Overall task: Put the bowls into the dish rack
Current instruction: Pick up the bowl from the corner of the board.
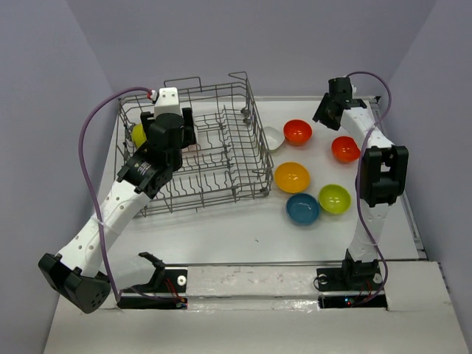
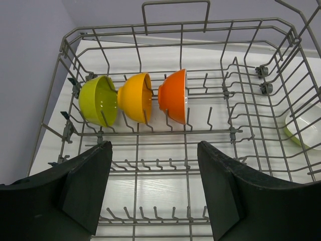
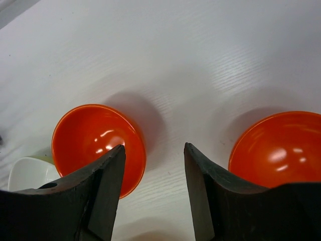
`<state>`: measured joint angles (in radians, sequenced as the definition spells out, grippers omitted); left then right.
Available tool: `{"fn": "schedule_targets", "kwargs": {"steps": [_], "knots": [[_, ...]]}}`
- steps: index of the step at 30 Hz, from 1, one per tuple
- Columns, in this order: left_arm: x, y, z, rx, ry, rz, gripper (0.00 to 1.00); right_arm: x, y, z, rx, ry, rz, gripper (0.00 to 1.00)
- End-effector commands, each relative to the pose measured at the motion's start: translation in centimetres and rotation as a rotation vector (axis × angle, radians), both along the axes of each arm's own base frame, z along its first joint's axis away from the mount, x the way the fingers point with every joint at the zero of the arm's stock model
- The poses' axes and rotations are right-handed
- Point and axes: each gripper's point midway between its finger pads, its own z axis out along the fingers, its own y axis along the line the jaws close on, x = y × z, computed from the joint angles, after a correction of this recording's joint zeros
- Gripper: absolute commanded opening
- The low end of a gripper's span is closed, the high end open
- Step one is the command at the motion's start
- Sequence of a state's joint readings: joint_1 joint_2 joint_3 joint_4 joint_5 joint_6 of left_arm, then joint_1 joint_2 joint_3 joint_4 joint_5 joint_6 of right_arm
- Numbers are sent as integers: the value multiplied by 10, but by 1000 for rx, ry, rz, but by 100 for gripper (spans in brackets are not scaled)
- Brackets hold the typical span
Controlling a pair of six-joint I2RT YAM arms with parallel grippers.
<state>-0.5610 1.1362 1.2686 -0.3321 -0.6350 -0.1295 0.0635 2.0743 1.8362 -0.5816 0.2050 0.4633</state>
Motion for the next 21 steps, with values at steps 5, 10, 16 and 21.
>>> {"fn": "schedule_targets", "kwargs": {"steps": [5,10,16,21], "knots": [[4,-3,4,-33,-33,1,79,6,9,24,56,-82,50,56],[5,-4,2,-32,-27,0,79,7,14,21,76,-76,64,56],[7,-6,-1,-30,-19,-4,79,5,22,14,84,-62,87,56],[7,-6,-1,-31,-17,-3,79,3,28,6,88,-49,100,56]]}}
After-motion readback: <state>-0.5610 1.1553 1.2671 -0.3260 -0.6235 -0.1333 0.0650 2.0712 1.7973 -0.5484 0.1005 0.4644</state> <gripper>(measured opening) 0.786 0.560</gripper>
